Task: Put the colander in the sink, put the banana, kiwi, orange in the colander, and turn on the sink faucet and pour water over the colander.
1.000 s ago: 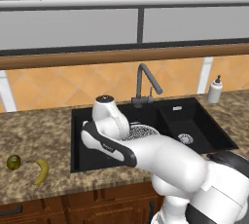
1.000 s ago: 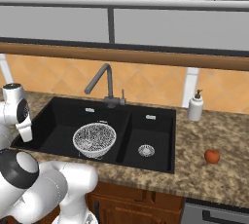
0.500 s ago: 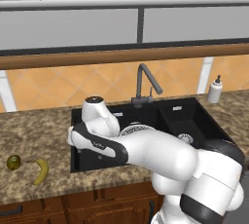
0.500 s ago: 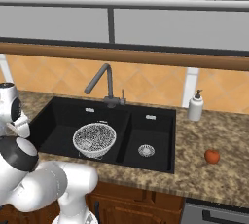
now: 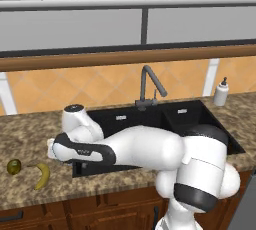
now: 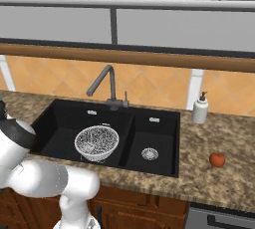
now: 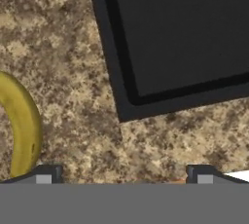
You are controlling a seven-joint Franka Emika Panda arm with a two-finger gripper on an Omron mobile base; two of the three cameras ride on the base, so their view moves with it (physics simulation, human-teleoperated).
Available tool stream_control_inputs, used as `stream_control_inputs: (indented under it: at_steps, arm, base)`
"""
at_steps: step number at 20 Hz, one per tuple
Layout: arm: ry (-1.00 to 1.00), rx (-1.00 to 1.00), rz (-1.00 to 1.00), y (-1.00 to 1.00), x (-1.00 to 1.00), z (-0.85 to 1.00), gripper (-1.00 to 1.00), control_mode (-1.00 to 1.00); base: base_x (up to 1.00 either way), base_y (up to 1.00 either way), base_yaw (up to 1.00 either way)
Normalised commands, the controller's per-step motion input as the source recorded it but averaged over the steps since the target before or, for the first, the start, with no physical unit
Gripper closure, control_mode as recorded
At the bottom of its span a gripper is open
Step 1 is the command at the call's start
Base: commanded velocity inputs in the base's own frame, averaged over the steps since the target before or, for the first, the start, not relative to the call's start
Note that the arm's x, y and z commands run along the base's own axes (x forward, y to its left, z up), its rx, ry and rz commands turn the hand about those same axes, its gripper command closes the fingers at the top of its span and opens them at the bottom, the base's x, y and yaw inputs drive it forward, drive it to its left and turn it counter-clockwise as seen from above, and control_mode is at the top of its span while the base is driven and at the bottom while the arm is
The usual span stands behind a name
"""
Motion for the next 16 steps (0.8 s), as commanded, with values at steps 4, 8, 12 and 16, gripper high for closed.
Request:
stream_control_inputs:
  at_steps: [4, 8, 12, 16]
  arm:
    - [0.0, -0.06, 0.14, 0.71, -0.04, 0.0, -1.0, -1.0]
    - [0.0, -0.06, 0.13, 0.66, 0.0, 0.0, -1.0, -1.0]
    - [0.0, -0.05, 0.13, 0.6, 0.0, 0.0, -1.0, -1.0]
    - [0.0, -0.04, 0.13, 0.56, 0.0, -0.01, -1.0, -1.0]
  base:
    - [0.0, 0.0, 0.0]
    - [0.0, 0.0, 0.0]
    - [0.0, 0.0, 0.0]
    - [0.0, 0.0, 0.0]
